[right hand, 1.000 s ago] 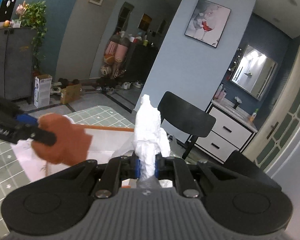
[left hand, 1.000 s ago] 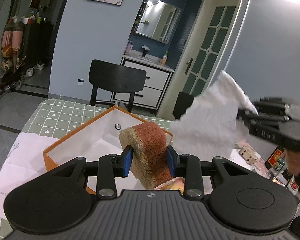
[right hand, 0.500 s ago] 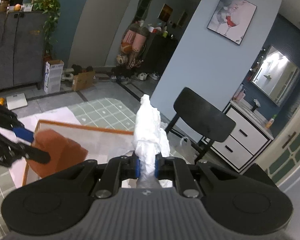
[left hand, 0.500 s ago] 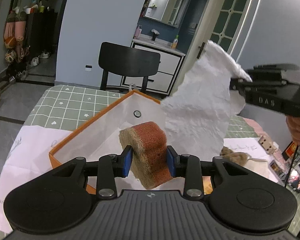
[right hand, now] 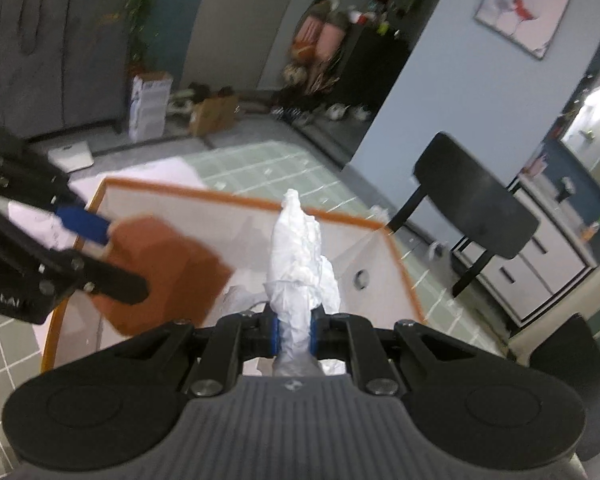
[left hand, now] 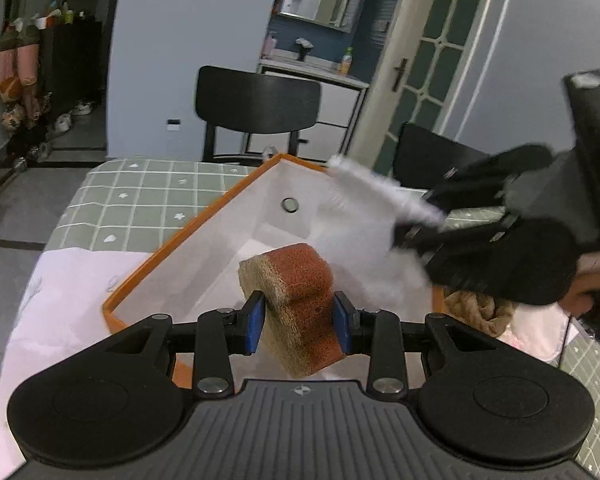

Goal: Organize soft objects
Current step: 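Carry the sponge and tissue over the orange box with both tools, then open both tools to drop sponge and tissue into the box, then grasp the brown fuzzy plush with the left tool while the right grasps the white pad, then lift and carry the plush and white pad toward the orange box, then lower the plush and white pad into the box and open both tools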

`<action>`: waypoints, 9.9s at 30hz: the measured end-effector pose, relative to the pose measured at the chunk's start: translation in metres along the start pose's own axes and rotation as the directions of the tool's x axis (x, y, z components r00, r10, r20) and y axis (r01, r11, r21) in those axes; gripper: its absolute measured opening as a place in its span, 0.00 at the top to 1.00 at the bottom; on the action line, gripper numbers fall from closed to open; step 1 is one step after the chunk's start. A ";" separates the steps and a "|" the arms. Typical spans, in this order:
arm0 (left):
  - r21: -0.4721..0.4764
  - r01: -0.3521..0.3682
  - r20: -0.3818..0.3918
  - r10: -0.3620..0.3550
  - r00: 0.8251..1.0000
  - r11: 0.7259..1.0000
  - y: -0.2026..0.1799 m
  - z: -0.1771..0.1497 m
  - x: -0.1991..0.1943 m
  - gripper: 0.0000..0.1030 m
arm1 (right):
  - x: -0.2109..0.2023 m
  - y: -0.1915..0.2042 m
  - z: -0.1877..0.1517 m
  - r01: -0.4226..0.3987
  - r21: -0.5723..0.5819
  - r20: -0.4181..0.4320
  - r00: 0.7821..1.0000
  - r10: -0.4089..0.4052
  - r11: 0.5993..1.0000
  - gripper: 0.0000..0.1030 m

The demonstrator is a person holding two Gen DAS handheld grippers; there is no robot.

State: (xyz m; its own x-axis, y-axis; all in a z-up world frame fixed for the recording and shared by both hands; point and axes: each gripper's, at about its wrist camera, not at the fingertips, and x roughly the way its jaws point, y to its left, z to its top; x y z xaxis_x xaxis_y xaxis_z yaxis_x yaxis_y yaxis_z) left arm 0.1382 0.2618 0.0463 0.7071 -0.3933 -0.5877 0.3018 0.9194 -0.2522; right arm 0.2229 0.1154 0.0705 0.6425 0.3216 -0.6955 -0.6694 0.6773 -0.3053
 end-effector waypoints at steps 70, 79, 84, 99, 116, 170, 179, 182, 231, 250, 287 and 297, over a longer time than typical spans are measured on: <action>0.255 -0.146 -0.023 0.157 0.987 0.956 -0.100 -0.007 -0.021 0.38 | -0.095 0.007 -0.096 -0.122 0.155 -0.038 0.991 0.129 0.980 0.65; 0.331 -0.095 -0.073 0.126 0.989 0.939 -0.145 -0.021 0.005 0.36 | -0.112 -0.023 -0.164 -0.063 0.254 -0.067 0.994 0.083 0.965 0.64; 0.372 -0.060 -0.106 0.107 0.989 0.926 -0.171 -0.029 0.021 0.36 | -0.129 -0.038 -0.204 0.003 0.293 -0.075 0.997 0.020 0.956 0.64; 0.460 0.046 -0.216 0.062 0.974 0.887 -0.244 -0.046 0.080 0.33 | -0.165 -0.074 -0.287 0.102 0.420 -0.082 0.994 -0.074 0.902 0.59; 0.488 0.022 -0.285 0.136 0.949 0.873 -0.292 -0.019 0.174 0.23 | -0.144 -0.159 -0.381 0.198 0.834 -0.177 0.980 -0.089 0.515 0.31; 0.577 0.154 -0.267 0.007 0.964 0.802 -0.325 -0.056 0.116 0.57 | -0.210 -0.137 -0.323 0.057 0.689 0.002 0.997 -0.080 0.723 0.98; 0.497 0.314 -0.353 -0.143 0.925 0.809 -0.307 -0.115 0.032 0.57 | -0.260 -0.058 -0.332 -0.030 0.609 -0.005 0.999 0.042 0.792 0.98; 0.479 0.330 -0.353 -0.165 0.921 0.813 -0.297 -0.133 0.010 0.57 | -0.271 -0.036 -0.330 -0.063 0.608 -0.001 0.997 0.080 0.791 0.98; 0.168 -0.030 -0.188 0.062 0.980 0.985 0.000 -0.102 -0.118 0.59 | -0.217 0.005 -0.203 -0.024 0.473 -0.110 0.990 0.086 0.881 0.98; 0.194 -0.024 -0.041 0.033 0.999 0.981 -0.018 0.015 -0.068 0.59 | -0.158 -0.057 -0.091 0.027 0.402 -0.044 0.999 -0.010 0.915 0.98; 0.094 -0.133 -0.189 0.149 0.971 0.987 0.003 0.056 0.092 0.59 | 0.014 -0.067 0.005 -0.148 0.446 0.014 0.987 0.158 0.883 0.98; 0.046 -0.131 -0.183 0.137 0.974 0.990 0.005 0.052 0.120 0.59 | 0.071 -0.061 -0.030 -0.088 0.441 -0.126 0.979 0.159 0.893 0.97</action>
State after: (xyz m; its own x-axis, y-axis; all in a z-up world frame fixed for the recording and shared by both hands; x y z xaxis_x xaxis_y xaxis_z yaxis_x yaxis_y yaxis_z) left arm 0.2572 0.2192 0.0145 0.6127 -0.2570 -0.7474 0.2356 0.9620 -0.1377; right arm 0.2979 0.0773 0.0204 0.4762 0.3393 -0.8113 -0.4898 0.8686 0.0758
